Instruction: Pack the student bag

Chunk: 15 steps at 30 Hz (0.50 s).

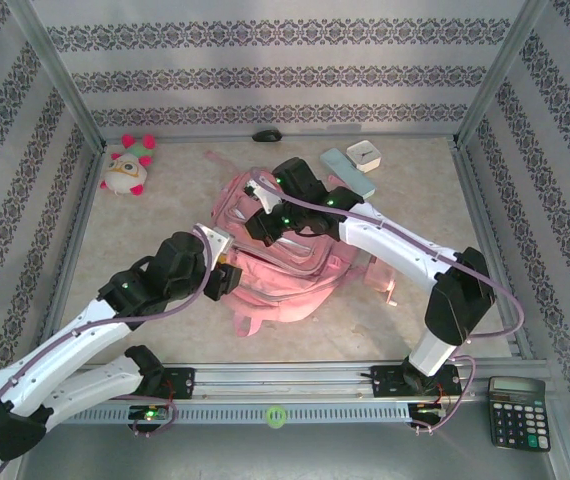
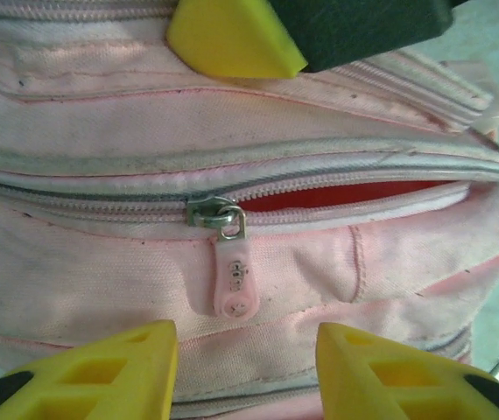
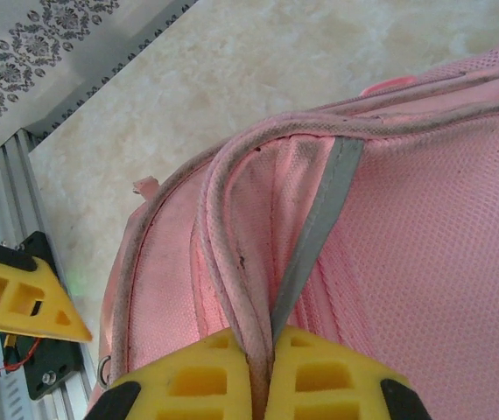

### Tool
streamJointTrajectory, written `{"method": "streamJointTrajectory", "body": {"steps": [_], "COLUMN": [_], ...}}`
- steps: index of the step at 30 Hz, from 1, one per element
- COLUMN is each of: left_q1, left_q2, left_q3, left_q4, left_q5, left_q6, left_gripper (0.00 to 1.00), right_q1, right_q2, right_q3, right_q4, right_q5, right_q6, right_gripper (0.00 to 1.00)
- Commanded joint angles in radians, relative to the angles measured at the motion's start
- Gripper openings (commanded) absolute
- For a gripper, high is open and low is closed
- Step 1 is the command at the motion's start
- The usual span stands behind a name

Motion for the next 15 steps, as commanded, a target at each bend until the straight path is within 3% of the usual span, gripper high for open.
{"method": "streamJointTrajectory", "body": {"steps": [1,7,12,15], "left_q1": [-0.018,-0.018,-0.018,-0.017], "left_q2": [0.040,0.110,0.127,0.098], "left_q3": [0.037,0.017,0.014,0.004], "left_q4": [-0.020,0.066,0.073,0.047], "left_q5": [-0.128,-0.206,-0.216,-0.224], "left_q6": [-0.004,0.007,0.013,0.034], "left_gripper": [0.48,0.47,0.10,0.00], "right_q1": [0.019,0.032,0.032,0.027], "right_q2": [-0.012,-0.014,-0.021,-0.028], "right_q3": [0.065,0.070,0.070,0.066], "right_q4": [0.064,0.063,0.041,0.015], "right_q5": [-0.027,-0.067,-0.091,-0.095], "right_q6": [0.046,0.034,-0.007,-0.052], "right_gripper": [0.00,0.00,0.00,0.00]}}
